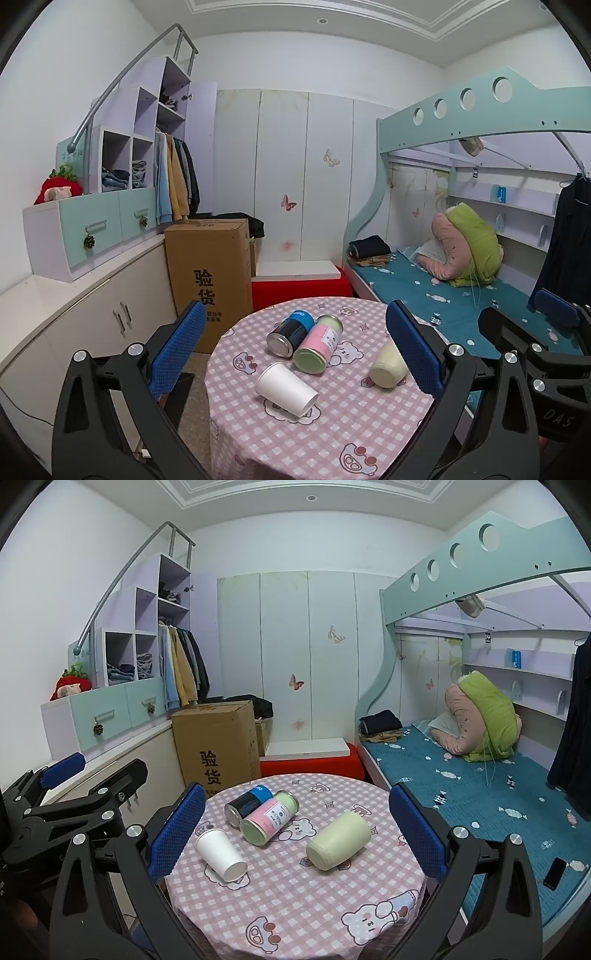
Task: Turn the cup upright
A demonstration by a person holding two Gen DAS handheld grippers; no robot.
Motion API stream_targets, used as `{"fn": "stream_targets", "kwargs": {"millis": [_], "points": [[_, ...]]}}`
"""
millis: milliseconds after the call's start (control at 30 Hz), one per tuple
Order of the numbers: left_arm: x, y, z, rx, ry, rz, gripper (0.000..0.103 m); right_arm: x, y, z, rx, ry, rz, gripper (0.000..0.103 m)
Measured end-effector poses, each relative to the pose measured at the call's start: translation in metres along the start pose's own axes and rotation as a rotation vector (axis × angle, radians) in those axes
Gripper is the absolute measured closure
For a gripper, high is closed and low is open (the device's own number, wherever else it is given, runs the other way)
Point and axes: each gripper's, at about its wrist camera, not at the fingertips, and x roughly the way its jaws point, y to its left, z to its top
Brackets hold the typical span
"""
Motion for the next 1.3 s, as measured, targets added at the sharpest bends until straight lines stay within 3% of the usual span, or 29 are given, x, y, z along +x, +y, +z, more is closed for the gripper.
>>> {"fn": "stream_targets", "kwargs": {"millis": [1300], "points": [[0.012,0.003,-0.009,0.002,0.013,-0.003,0.005,0.009,0.0,-0.005,0.006,0.017,0.002,0.007]]}}
